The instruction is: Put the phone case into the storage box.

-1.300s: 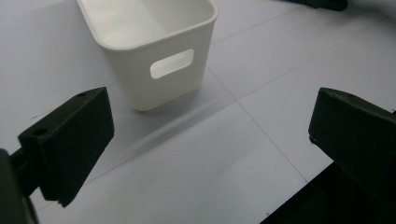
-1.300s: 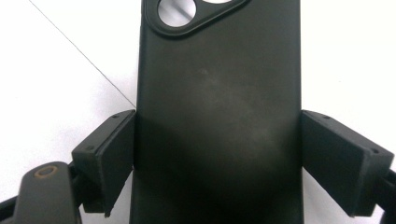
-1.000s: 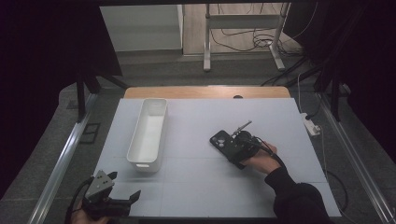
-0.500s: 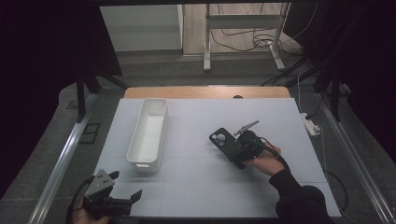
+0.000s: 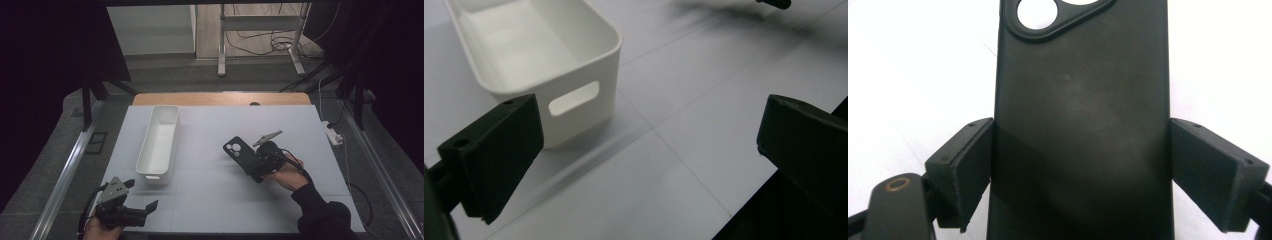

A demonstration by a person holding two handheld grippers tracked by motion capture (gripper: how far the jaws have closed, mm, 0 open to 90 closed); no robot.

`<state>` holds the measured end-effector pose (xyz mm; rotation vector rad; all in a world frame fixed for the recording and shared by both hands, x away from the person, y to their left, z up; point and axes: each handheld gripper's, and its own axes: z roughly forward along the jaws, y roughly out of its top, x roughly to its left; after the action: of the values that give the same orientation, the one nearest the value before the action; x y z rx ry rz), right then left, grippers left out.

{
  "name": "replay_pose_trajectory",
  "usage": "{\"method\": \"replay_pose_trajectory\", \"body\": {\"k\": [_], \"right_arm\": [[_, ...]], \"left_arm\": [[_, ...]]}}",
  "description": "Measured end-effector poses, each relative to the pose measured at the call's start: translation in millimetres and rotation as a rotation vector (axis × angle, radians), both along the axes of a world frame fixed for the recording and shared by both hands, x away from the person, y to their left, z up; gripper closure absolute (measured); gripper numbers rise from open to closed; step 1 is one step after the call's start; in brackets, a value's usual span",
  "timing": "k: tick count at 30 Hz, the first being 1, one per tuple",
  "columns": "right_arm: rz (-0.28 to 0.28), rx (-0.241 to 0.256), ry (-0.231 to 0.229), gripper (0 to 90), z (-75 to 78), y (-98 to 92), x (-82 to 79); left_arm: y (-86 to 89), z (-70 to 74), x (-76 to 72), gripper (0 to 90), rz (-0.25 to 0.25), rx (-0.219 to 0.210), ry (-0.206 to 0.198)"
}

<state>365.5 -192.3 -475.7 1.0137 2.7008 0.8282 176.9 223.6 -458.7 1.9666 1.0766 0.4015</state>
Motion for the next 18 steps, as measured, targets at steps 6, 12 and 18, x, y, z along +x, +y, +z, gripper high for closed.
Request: {"method": "replay_pose_trajectory", "body": {"k": [6,12,18], "right_arm": [[0.014,0.020,-0.011,14.5,5.1,-1.5,-5.2],[0.028,0.034,-0.016,14.4,8.5,-2.1,-9.6],[0.037,0.062,-0.020,14.5,13.9,-4.7,-17.1]], "left_arm": [[-6.6,5.4,5.8,0.0,-0.012,-0.001,-0.033],[-9.0,7.3,15.0,0.0,-0.053,-0.046,-0.027],[-14.9,8.2,22.5,0.0,-0.094,-0.024,-0.025]]}}
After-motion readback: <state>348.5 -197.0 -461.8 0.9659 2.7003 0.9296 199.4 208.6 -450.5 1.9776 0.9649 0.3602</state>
